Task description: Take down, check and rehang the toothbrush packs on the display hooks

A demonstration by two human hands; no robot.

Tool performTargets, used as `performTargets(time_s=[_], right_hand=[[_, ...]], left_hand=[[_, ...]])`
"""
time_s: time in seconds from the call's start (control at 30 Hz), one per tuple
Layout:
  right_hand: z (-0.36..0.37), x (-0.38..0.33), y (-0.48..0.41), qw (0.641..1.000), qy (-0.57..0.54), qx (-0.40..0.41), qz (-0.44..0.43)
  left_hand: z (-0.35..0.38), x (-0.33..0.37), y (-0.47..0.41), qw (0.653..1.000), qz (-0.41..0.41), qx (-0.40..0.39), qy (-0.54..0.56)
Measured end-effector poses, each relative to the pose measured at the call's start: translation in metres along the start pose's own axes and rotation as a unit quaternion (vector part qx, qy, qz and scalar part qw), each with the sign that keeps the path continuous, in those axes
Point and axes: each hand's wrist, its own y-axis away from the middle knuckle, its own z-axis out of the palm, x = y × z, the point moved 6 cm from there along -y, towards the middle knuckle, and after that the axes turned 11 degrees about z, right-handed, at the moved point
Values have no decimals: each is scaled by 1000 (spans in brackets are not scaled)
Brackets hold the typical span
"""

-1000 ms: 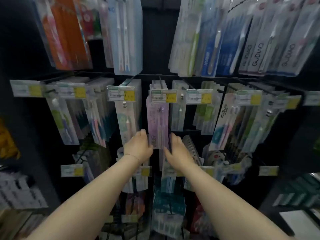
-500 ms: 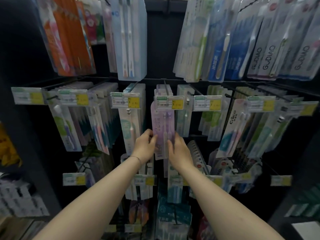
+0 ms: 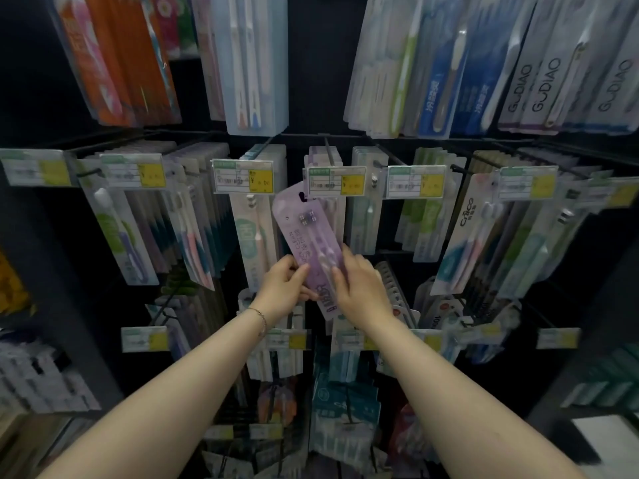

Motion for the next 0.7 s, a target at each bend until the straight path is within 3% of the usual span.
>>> performTargets(time_s=[0.27, 0.7], right_hand=[[-10, 9, 35, 996, -87, 1, 6], [12, 57, 102, 991, -122, -33, 52]], left_hand=[[8, 3, 24, 998, 38, -5, -48], [47, -28, 87, 991, 84, -50, -93]])
